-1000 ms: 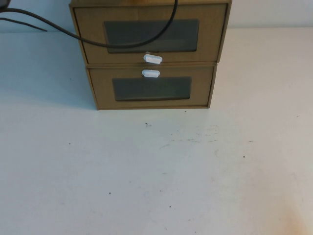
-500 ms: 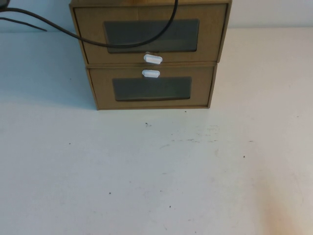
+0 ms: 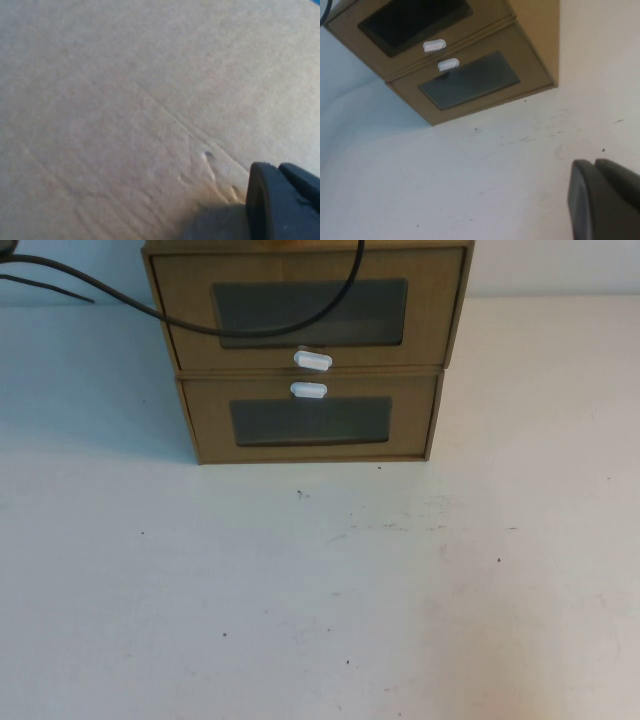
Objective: Open the shoe box
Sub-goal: 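Pull the top drawer of the cardboard box fully open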
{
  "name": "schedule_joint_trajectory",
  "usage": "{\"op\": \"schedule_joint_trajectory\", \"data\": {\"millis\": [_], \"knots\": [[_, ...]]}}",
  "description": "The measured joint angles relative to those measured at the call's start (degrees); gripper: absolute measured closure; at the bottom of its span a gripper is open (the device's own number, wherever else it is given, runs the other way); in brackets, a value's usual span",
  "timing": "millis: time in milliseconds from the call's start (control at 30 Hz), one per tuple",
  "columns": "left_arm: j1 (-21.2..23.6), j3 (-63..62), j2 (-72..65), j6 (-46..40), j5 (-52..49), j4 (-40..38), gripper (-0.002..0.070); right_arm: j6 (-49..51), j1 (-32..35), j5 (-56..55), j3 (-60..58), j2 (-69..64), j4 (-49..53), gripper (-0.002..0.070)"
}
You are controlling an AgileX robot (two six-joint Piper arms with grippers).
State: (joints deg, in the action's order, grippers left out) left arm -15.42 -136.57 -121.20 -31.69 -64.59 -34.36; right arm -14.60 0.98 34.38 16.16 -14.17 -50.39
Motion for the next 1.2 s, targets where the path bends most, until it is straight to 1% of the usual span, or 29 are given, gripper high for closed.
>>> {"op": "schedule_joint_trajectory", "data": {"millis": [167,267,467,667,800,900,1067,1200], "knots": [[0.0,0.0,0.0,0.1,0.0,0.0,0.0679,-6.5,0.0,2.5,5.0,-6.2,0.7,0.0689],[0.0,0.0,0.0,0.9,0.0,0.0,0.0679,-9.2,-1.9,2.9,7.3,-10.7,1.1,0.0689],[0.0,-0.1,0.0,1.6,-0.1,-0.1,0.0679,-10.4,-13.1,3.0,14.6,-23.5,6.0,0.0689],[0.0,-0.1,0.0,2.9,-0.5,-0.1,0.0679,-11.0,-21.5,3.1,26.8,-40.0,10.7,0.0689],[0.0,-0.1,0.0,4.1,-0.5,-0.1,0.0679,-10.4,-28.2,1.7,36.0,-50.4,15.6,0.0689],[0.0,-0.1,0.0,5.8,-0.6,-0.1,0.0679,-5.7,-34.4,1.3,43.2,-57.4,24.7,0.0689],[0.0,-0.1,0.0,8.8,-1.0,0.0,0.0679,8.3,-42.9,1.6,51.8,-67.0,50.7,0.0689],[0.0,-0.1,0.0,9.9,-1.2,0.0,0.0679,16.9,-47.6,2.1,55.9,-72.0,68.9,0.0689]]}}
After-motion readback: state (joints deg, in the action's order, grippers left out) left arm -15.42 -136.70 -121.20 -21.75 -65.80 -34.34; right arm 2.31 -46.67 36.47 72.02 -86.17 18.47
